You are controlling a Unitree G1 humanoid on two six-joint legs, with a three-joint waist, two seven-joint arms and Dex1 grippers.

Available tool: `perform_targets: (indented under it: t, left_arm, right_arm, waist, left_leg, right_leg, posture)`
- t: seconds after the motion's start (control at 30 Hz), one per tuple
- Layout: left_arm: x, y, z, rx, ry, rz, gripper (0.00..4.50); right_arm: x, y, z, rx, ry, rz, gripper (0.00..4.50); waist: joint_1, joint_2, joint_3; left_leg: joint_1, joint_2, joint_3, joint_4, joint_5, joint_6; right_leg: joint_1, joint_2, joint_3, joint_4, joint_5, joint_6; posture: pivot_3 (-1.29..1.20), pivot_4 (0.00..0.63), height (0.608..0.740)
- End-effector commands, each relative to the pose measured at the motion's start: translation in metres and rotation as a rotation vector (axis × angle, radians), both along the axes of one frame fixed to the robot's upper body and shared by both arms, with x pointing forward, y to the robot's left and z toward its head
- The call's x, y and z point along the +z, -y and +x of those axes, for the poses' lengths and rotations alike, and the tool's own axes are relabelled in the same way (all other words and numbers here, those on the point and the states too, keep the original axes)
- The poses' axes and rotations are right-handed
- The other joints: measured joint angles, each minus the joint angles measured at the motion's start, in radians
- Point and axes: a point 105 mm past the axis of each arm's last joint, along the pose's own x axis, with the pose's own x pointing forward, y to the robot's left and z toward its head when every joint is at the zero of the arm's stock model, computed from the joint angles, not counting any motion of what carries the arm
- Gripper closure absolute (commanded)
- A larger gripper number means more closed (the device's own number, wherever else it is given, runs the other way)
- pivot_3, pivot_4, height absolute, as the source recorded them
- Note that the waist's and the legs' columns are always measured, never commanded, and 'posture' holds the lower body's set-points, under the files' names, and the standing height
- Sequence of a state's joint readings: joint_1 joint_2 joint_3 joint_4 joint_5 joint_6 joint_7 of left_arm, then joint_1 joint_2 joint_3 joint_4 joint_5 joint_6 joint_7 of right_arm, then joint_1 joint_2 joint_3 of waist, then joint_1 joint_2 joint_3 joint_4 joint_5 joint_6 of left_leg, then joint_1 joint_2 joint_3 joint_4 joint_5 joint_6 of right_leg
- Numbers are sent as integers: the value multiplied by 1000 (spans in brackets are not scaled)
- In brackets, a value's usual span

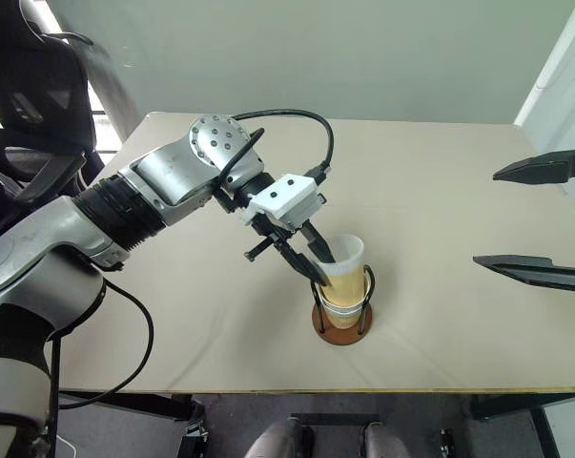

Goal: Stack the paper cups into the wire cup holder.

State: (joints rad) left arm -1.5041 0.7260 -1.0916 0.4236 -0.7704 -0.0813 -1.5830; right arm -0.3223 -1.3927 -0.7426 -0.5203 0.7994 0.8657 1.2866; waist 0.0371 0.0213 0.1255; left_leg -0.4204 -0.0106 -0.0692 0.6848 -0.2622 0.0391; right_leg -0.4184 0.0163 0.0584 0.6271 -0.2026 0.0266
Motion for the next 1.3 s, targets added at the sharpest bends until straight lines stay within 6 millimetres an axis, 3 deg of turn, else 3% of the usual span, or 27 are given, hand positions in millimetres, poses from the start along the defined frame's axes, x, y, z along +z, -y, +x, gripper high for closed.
perform_targets:
  t: [0.03, 0.2, 0.33, 0.43, 0.53, 0.63, 0.7, 0.87, 1.13, 1.3]
  left_arm:
    - [11, 0, -2, -26, 24, -21, 2012]
    - [21, 6, -1, -13, 12, -74, 193]
    - [44, 8, 10, 70, 1, -205, 39]
    - [66, -8, 34, 270, 41, -367, 39]
    - [75, -48, 62, 544, 79, -497, 39]
    - [66, -99, 77, 797, 122, -540, 39]
    - [56, -132, 76, 947, 124, -562, 39]
    - [46, -202, 62, 1314, 166, -698, 39]
    - [25, -271, 26, 1706, 211, -813, 39]
    - [23, -290, 14, 1807, 256, -849, 39]
  right_arm:
    - [11, -1, -5, -9, 63, -16, 0]
    - [9, -1, -4, -1, 59, -12, 0]
    - [6, 1, 4, 15, 49, 5, 0]
    - [-1, 6, 19, 7, 43, 31, 0]
    - [-12, 22, 39, -64, 35, 50, 0]
    - [-21, 38, 55, -120, 21, 71, 0]
    - [-28, 48, 64, -150, 6, 80, 0]
    - [-47, 71, 93, -262, -1, 80, 0]
    - [-53, 78, 129, -311, 23, 148, 0]
    - [-48, 74, 141, -289, 31, 140, 0]
  waist:
    - [0, 0, 0]
    - [0, 0, 0]
    - [0, 0, 0]
    - [-5, 0, 0]
    - [-9, 1, -1]
    - [-14, 2, -1]
    - [-19, 2, -1]
    - [-21, 1, -1]
    - [-22, 0, -1]
    - [-23, 0, -1]
  left_leg:
    - [0, 0, 0, 0, 0, 0]
    - [0, 0, 0, 0, 0, 0]
    - [0, 0, 0, 1, 0, 0]
    - [1, 0, 1, 0, 0, 0]
    - [2, 0, 1, 0, 2, -1]
    - [3, 1, 1, -1, 6, -4]
    - [3, 1, 1, -2, 12, -13]
    - [2, 1, 0, -2, 12, -14]
    - [4, 1, 1, -3, 14, -14]
    - [8, 2, 1, -6, 12, -11]
  right_leg:
    - [0, 0, 0, 0, 0, 0]
    - [0, 0, 0, 0, 0, 0]
    - [0, 0, 0, 0, 0, 1]
    - [0, 0, 0, 0, 0, 1]
    - [0, 0, 1, 1, 0, 1]
    - [-1, 1, 1, 2, 0, 1]
    - [-1, 1, 1, 1, 0, 1]
    - [-2, 2, 1, 1, 0, 1]
    - [-1, 1, 1, 2, 3, -4]
    - [-1, 2, 0, 7, 5, -11]
  posture:
    - [0, 150, 740]
    - [0, 150, 740]
    - [0, 150, 740]
    - [0, 150, 740]
    - [0, 150, 740]
    - [0, 150, 740]
    - [0, 150, 740]
    - [0, 150, 740]
    - [0, 150, 740]
    - [0, 150, 740]
